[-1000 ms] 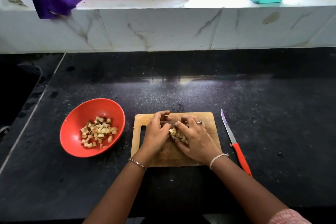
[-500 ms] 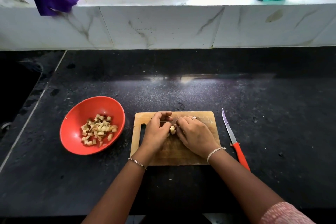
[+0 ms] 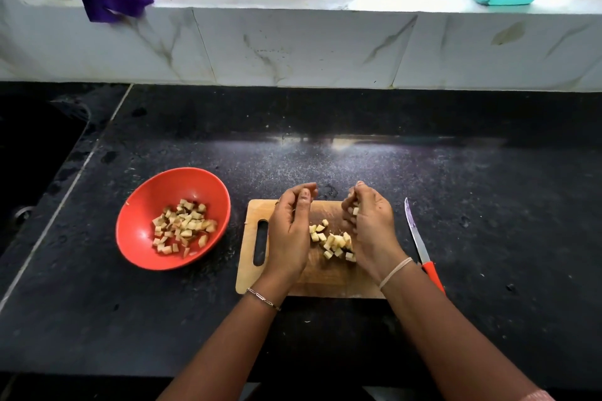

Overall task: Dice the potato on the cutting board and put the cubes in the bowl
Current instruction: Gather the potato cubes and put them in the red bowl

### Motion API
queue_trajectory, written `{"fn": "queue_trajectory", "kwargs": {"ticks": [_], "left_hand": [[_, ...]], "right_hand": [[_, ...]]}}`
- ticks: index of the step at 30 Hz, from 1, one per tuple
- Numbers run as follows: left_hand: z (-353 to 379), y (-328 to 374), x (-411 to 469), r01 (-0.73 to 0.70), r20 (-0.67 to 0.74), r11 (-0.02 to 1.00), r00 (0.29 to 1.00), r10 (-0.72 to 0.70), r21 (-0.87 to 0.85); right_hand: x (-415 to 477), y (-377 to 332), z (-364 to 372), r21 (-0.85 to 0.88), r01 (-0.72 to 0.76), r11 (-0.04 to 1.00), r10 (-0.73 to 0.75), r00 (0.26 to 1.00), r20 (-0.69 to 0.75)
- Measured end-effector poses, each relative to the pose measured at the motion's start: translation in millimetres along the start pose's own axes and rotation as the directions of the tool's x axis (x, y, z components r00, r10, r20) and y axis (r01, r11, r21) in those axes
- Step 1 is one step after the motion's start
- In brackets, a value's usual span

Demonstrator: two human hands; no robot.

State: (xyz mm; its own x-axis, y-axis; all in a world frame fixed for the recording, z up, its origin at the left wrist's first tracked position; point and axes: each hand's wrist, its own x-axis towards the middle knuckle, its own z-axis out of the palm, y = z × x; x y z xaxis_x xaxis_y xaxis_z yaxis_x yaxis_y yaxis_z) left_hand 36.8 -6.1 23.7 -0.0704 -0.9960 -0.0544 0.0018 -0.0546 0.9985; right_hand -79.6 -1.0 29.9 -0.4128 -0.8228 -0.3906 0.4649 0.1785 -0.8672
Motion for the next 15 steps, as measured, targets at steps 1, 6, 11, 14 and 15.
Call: {"fn": "queue_trajectory", "kwargs": {"ticks": [1,6,11,14,15], "left_hand": [[4,5,-2,-0.007,0.002,0.998,1.0,0.007,-0.056],[20,36,-2,0.028,-0.089,0.952,0.994,-0.058,-0.305],[-7,56,11,-0.032,-0.31,0.931,0.947,-0.088,-0.363],[-40,57,23,-0.04,-0.426,0.931,0.896,-0.127,-0.362],[-53,57,28,-0.031,-0.456,0.927,0.876,-0.155,-0.375]], "right_hand": [[-2,-4,6,0.119,-0.088,0.989,0.085,0.996,0.026],[-15,-18,42,0.383,-0.385,0.84,0.322,0.921,0.22],[-27,-14,94,0.395,-0.565,0.724,0.429,0.818,0.383],[-31,-4,128,0.373,-0.637,0.675,0.459,0.758,0.464],[-33,2,141,0.348,-0.656,0.669,0.462,0.735,0.497]]}}
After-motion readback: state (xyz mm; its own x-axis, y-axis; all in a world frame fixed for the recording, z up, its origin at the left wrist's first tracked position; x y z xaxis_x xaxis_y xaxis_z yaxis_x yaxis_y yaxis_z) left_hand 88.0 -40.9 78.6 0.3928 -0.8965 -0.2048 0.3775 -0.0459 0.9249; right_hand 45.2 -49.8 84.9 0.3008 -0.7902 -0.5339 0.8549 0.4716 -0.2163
